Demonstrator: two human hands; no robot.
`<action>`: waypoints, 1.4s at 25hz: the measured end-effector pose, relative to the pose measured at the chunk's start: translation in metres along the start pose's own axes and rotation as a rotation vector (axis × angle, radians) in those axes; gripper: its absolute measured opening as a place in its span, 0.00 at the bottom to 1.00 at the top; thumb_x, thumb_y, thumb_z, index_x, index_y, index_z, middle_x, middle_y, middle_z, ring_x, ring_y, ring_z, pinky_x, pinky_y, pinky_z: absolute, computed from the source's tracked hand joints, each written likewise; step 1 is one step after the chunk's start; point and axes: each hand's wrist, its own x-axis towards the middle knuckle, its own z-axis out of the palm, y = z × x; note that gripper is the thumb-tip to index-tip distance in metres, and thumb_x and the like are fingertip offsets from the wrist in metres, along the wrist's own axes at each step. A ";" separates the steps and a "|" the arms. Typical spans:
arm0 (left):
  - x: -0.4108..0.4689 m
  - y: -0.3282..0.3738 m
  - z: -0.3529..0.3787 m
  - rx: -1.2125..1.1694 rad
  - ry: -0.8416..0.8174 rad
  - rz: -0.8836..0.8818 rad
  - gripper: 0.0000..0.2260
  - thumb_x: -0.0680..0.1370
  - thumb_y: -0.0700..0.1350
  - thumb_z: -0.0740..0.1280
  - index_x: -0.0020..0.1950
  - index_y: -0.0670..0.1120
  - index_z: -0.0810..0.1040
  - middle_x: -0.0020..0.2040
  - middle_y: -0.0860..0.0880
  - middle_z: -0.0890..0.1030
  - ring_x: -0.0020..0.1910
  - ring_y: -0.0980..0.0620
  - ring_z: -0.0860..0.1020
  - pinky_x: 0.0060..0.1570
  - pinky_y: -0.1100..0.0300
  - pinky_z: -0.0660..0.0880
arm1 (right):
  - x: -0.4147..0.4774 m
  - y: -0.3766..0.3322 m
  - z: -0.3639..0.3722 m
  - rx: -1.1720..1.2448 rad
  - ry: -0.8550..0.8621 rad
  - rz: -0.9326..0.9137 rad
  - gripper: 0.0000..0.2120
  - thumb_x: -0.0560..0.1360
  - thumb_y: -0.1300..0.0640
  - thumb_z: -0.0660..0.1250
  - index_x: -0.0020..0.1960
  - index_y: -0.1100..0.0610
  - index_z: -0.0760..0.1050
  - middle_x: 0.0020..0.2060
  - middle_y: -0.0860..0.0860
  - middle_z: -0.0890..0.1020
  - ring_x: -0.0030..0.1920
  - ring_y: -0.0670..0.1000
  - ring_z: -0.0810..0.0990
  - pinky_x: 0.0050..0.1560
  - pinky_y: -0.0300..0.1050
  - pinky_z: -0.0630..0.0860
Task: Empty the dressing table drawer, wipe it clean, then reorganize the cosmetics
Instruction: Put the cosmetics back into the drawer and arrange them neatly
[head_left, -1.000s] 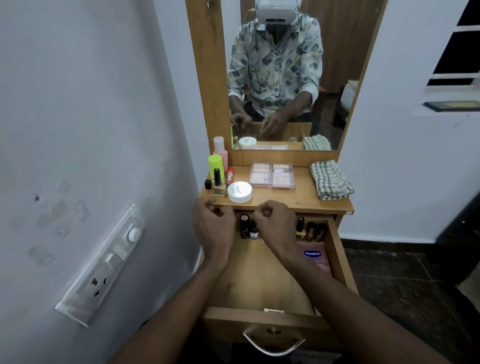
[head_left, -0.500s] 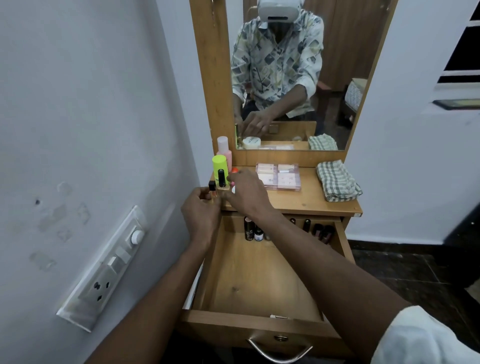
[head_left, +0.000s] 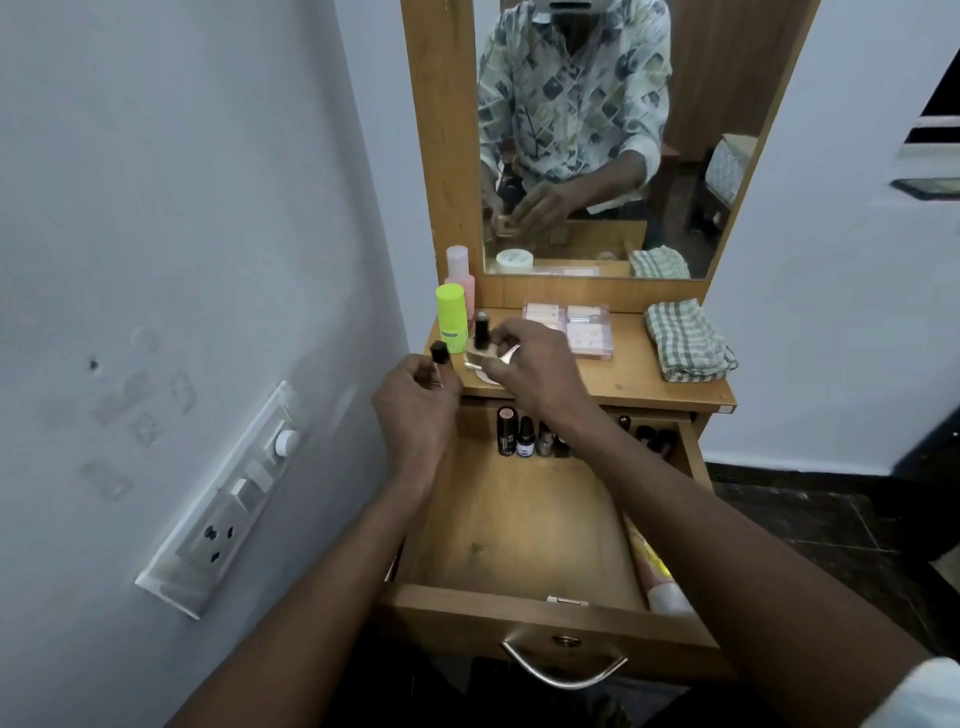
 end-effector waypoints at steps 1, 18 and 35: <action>-0.007 -0.004 0.004 0.066 -0.074 0.009 0.08 0.74 0.47 0.70 0.37 0.46 0.81 0.33 0.51 0.81 0.33 0.54 0.77 0.34 0.59 0.70 | -0.011 0.007 -0.009 0.003 -0.030 0.017 0.08 0.71 0.56 0.74 0.48 0.55 0.80 0.40 0.47 0.81 0.39 0.45 0.77 0.37 0.36 0.71; -0.088 -0.012 0.110 0.345 -0.645 0.044 0.07 0.75 0.35 0.66 0.50 0.40 0.82 0.46 0.43 0.83 0.45 0.43 0.81 0.44 0.52 0.79 | -0.095 0.117 -0.046 -0.234 -0.065 0.328 0.02 0.72 0.61 0.72 0.42 0.55 0.82 0.36 0.43 0.80 0.36 0.44 0.77 0.33 0.31 0.65; -0.094 -0.019 0.114 0.409 -0.598 0.044 0.03 0.75 0.37 0.67 0.45 0.42 0.80 0.41 0.45 0.82 0.40 0.45 0.80 0.35 0.55 0.73 | -0.097 0.121 -0.023 -0.349 -0.043 0.390 0.12 0.77 0.65 0.64 0.38 0.53 0.72 0.37 0.48 0.78 0.37 0.46 0.76 0.37 0.41 0.73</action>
